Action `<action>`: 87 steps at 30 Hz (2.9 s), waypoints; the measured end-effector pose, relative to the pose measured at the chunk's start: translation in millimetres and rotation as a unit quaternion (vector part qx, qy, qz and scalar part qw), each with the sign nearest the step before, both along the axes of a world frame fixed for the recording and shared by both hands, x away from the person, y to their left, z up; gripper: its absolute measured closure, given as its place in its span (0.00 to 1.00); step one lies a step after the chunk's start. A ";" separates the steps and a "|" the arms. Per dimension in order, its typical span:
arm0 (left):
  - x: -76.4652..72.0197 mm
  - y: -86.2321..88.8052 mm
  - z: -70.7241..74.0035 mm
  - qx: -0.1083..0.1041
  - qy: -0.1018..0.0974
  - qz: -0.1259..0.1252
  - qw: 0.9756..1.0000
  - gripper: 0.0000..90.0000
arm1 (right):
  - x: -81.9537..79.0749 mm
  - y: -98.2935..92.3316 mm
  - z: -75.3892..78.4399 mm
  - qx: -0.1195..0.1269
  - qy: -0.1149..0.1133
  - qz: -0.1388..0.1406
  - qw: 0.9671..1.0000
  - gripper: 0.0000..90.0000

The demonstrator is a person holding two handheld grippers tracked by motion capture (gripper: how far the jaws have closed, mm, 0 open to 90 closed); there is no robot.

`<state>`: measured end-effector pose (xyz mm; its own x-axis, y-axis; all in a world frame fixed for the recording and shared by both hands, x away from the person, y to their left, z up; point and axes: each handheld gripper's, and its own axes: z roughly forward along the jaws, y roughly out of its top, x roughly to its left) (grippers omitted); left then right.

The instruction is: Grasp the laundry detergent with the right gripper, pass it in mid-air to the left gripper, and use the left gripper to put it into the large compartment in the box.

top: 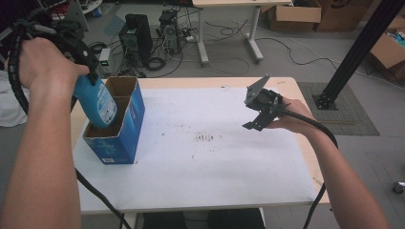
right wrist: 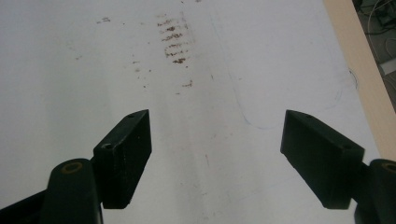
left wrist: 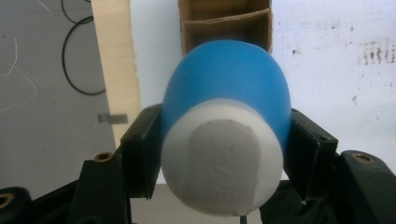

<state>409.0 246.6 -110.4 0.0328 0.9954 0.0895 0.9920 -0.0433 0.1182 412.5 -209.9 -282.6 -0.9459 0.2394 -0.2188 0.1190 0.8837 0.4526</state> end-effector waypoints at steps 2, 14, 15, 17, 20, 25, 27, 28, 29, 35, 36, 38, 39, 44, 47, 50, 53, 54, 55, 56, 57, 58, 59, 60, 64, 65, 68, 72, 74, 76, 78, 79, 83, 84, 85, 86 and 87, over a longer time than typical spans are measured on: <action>1.5 0.0 -4.3 0.000 0.001 0.002 1.000 0.43 | -0.1 -1.1 -0.5 0.000 0.001 -0.001 1.000 0.27; 9.9 -2.1 -40.6 0.003 0.019 0.000 1.000 0.43 | -1.2 -6.0 -2.3 0.000 0.001 -0.003 1.000 0.27; 10.8 -2.0 -43.8 0.003 0.021 -0.001 1.000 0.43 | -1.3 -6.4 -2.5 0.000 0.001 -0.004 1.000 0.27; 12.1 -2.6 -50.4 0.002 0.023 -0.002 1.000 0.43 | -1.5 -6.9 -2.7 0.001 0.001 -0.004 1.000 0.27; 13.4 -3.7 -57.6 0.000 0.026 -0.003 1.000 0.43 | -1.6 -7.0 -3.3 0.001 0.001 -0.004 1.000 0.27; 17.3 -5.6 -78.9 0.000 0.036 -0.003 0.999 0.43 | -2.3 -7.2 -4.0 0.002 0.002 -0.006 1.000 0.27; 18.4 -5.4 -84.7 0.002 0.040 -0.004 0.999 0.43 | -1.9 -7.7 -4.3 0.000 0.001 -0.005 1.000 0.27; 18.9 -5.2 -87.6 0.003 0.042 -0.004 0.999 0.43 | -1.8 -8.0 -4.4 0.001 0.002 -0.005 1.000 0.27; 19.3 -5.3 -90.4 0.003 0.043 -0.004 0.999 0.43 | -1.9 -8.1 -4.4 0.001 0.002 -0.005 1.000 0.27; 21.5 -4.9 -106.5 0.006 0.048 -0.005 0.999 0.43 | -1.9 -8.6 -5.2 0.003 0.004 -0.007 1.000 0.27; 21.7 -4.8 -108.8 0.006 0.050 -0.004 0.999 0.43 | -1.8 -8.7 -5.4 0.002 0.004 -0.007 1.000 0.27; 22.0 -4.6 -113.0 0.005 0.048 -0.002 0.999 0.43 | -1.6 -9.1 -5.6 0.000 0.004 -0.007 1.000 0.27; 22.1 -4.3 -114.3 0.004 0.050 -0.003 0.999 0.43 | -1.5 -9.4 -5.4 0.001 0.004 -0.008 1.000 0.27; 23.7 -5.9 -123.7 0.008 0.055 -0.006 0.998 0.43 | -1.5 -9.2 -4.6 0.001 0.002 -0.007 1.000 0.27; 24.3 -6.4 -128.5 0.008 0.057 -0.005 0.998 0.43 | -1.7 -9.0 -4.4 0.001 0.003 -0.007 1.000 0.27; 24.8 -6.2 -133.4 0.009 0.061 -0.006 0.998 0.43 | -2.2 -9.2 -4.3 0.001 0.003 -0.008 1.000 0.27; 25.3 -6.6 -137.9 0.013 0.065 -0.007 0.998 0.43 | -2.4 -10.3 -3.8 0.001 0.003 -0.009 1.000 0.27; 25.6 -6.8 -139.8 0.016 0.066 -0.007 0.998 0.43 | -2.4 -10.4 -3.7 0.001 0.003 -0.009 1.000 0.27; 25.8 -6.8 -141.8 0.017 0.068 -0.007 0.998 0.43 | -2.3 -10.9 -3.6 0.000 0.001 -0.009 1.000 0.27; 26.0 -6.7 -142.6 0.018 0.070 -0.008 0.997 0.43 | -2.3 -11.3 -3.5 0.000 0.002 -0.009 1.000 0.27; 26.1 -6.7 -144.3 0.019 0.071 -0.007 0.997 0.43 | -2.4 -11.6 -3.5 0.001 0.002 -0.010 1.000 0.27; 26.3 -6.8 -146.4 0.019 0.072 -0.007 0.997 0.43 | -2.5 -11.9 -3.6 0.001 0.002 -0.010 1.000 0.27; 26.4 -7.1 -148.5 0.021 0.074 -0.009 0.997 0.43 | -2.4 -12.1 -3.8 0.001 0.002 -0.010 1.000 0.27; 26.6 -7.2 -149.6 0.021 0.075 -0.008 0.997 0.43 | -2.4 -12.4 -4.0 0.001 0.002 -0.010 1.000 0.27; 26.8 -7.4 -154.4 0.021 0.075 -0.009 0.997 0.43 | -2.9 -12.8 -4.8 -0.002 0.002 -0.011 1.000 0.27; 26.8 -7.7 -154.9 0.021 0.074 -0.009 0.997 0.43 | -3.0 -12.9 -4.9 -0.002 0.002 -0.011 1.000 0.27; 26.9 -8.9 -154.6 0.023 0.075 -0.010 0.997 0.43 | -3.0 -13.3 -4.7 -0.002 0.002 -0.012 1.000 0.27; 26.9 -10.8 -155.5 0.025 0.075 -0.009 0.997 0.43 | -3.5 -12.7 -4.2 -0.001 0.002 -0.013 1.000 0.27; 26.9 -11.3 -155.8 0.027 0.074 -0.008 0.997 0.43 | -3.5 -12.4 -4.2 0.000 0.002 -0.012 1.000 0.27; 27.0 -12.0 -155.7 0.028 0.076 -0.009 0.997 0.43 | -3.8 -12.0 -4.5 -0.002 0.001 -0.011 1.000 0.27; 26.9 -12.2 -155.9 0.028 0.075 -0.009 0.997 0.42 | -3.9 -11.9 -4.9 -0.002 0.002 -0.011 1.000 0.27; 26.9 -12.2 -155.9 0.028 0.075 -0.009 0.997 0.43 | -4.2 -11.9 -5.1 -0.001 0.002 -0.012 1.000 0.27; 26.9 -11.9 -155.7 0.028 0.077 -0.010 0.997 0.42 | -4.1 -12.6 -4.6 -0.002 0.001 -0.012 1.000 0.27; 26.9 -11.9 -155.7 0.028 0.077 -0.010 0.997 0.42 | -4.2 -12.7 -4.5 -0.002 0.001 -0.012 1.000 0.27; 27.0 -12.4 -155.7 0.029 0.078 -0.010 0.996 0.42 | -4.2 -12.9 -4.5 -0.002 0.001 -0.012 1.000 0.27; 27.0 -12.5 -155.8 0.029 0.078 -0.011 0.996 0.42 | -4.2 -13.1 -4.5 -0.002 0.001 -0.012 1.000 0.27; 27.1 -12.7 -155.9 0.030 0.078 -0.012 0.996 0.42 | -4.3 -13.2 -4.5 -0.002 0.001 -0.013 1.000 0.27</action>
<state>436.1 234.0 -266.3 0.0744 0.9872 0.1408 0.9967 -0.0692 -0.0413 408.2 -223.1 -287.1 -0.9399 0.2631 -0.2176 0.1429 0.8819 0.4492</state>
